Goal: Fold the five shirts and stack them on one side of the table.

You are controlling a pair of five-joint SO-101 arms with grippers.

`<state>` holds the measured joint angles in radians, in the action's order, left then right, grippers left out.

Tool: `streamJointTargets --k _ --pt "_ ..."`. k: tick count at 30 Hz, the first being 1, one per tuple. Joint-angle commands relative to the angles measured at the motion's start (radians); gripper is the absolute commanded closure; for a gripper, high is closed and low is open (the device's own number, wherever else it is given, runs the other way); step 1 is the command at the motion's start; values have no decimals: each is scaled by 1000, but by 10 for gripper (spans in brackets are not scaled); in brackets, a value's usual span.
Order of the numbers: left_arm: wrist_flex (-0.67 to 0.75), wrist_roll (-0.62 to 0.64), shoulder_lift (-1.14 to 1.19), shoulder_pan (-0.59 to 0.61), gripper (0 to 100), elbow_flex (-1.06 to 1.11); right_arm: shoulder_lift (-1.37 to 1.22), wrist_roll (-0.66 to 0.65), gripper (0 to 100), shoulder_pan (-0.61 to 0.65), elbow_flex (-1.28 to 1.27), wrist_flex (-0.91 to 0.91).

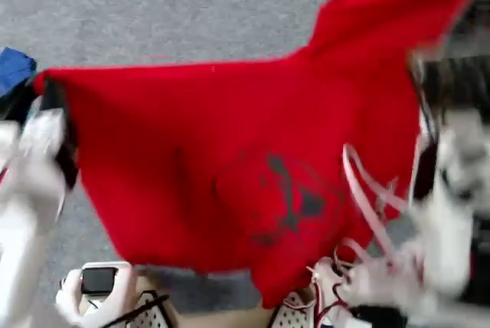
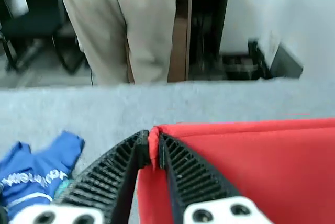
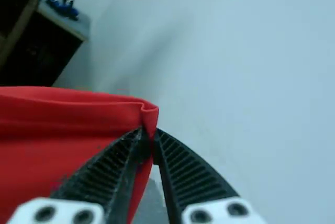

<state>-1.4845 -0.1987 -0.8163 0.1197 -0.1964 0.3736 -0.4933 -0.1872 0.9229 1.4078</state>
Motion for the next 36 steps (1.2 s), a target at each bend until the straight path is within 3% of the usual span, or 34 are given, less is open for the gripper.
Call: streamJointTargets --k 1,5,9,14,23,31,36 --pt "361 -5 2 46 981 388 -108 9 992 65 -150 -126" --pt "856 -5 45 58 981 752 -259 3 991 110 -275 -278" --pt "1277 -5 185 60 980 945 -443 -2 991 153 -306 -385" --pt "1585 -2 458 94 980 913 -644 -17 991 150 -272 -471" --pt "1599 2 874 147 980 543 -905 -9 993 122 19 -477" --pt "1252 2 892 71 980 316 -1124 -9 993 130 329 -566" --pt "1143 3 892 43 980 264 -1228 -9 993 137 447 -500"
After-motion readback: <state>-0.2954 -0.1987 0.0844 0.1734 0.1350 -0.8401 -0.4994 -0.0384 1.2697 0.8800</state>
